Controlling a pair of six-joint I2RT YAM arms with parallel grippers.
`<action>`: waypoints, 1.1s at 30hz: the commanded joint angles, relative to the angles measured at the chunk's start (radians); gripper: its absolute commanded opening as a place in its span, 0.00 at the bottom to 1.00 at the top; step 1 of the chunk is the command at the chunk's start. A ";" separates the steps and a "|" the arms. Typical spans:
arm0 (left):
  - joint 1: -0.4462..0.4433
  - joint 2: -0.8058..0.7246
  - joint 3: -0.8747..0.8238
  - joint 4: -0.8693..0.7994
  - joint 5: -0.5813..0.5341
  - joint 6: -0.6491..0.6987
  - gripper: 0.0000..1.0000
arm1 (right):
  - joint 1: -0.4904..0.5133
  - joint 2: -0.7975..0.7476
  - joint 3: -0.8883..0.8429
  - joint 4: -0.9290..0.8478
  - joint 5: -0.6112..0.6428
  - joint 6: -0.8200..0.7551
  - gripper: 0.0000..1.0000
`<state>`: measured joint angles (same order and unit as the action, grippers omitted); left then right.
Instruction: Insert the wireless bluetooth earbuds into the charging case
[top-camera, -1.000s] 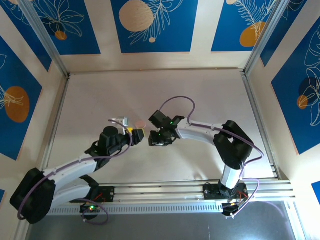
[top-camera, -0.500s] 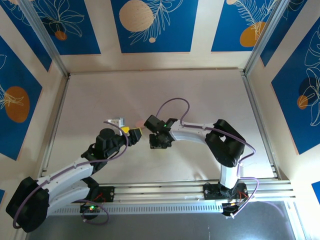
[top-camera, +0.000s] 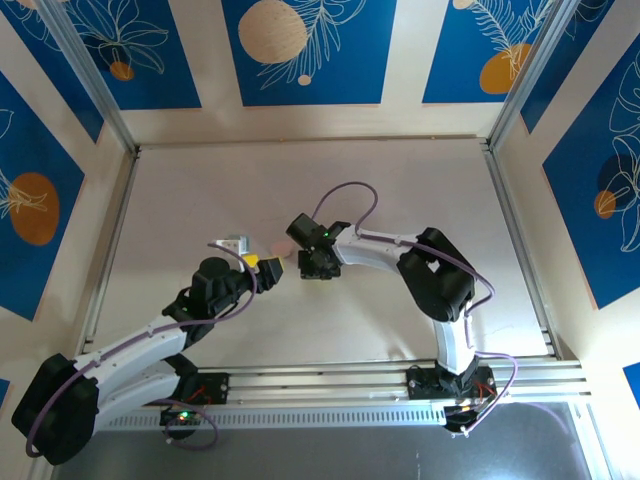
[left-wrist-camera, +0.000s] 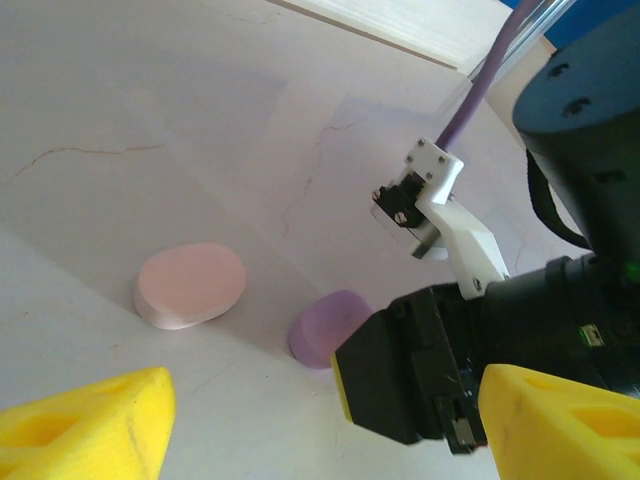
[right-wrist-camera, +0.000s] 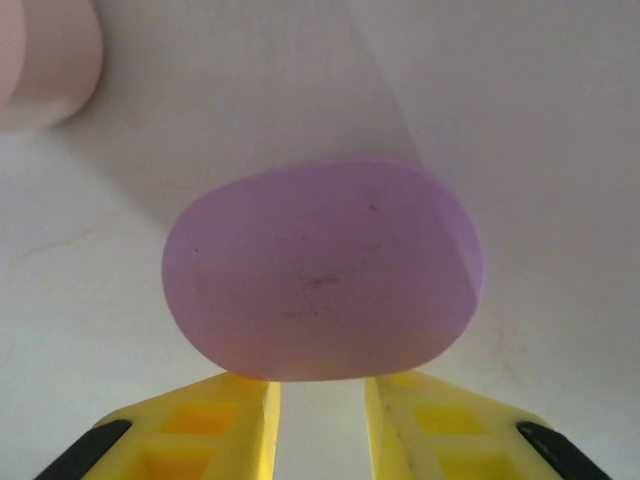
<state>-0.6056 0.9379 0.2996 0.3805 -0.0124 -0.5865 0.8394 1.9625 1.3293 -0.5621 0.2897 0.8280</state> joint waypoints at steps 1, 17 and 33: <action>0.009 -0.004 -0.010 0.018 -0.001 0.025 0.79 | -0.024 0.027 0.040 0.005 0.006 -0.025 0.29; 0.009 0.004 0.010 0.023 0.048 0.067 0.93 | -0.015 -0.173 -0.117 0.168 -0.034 -0.087 0.31; 0.010 -0.520 -0.017 -0.306 -0.303 0.276 1.00 | 0.000 -0.992 -0.604 0.171 0.194 -0.184 0.99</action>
<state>-0.6052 0.4885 0.2989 0.1688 -0.2108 -0.3817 0.8474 1.0878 0.7795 -0.3489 0.3901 0.6647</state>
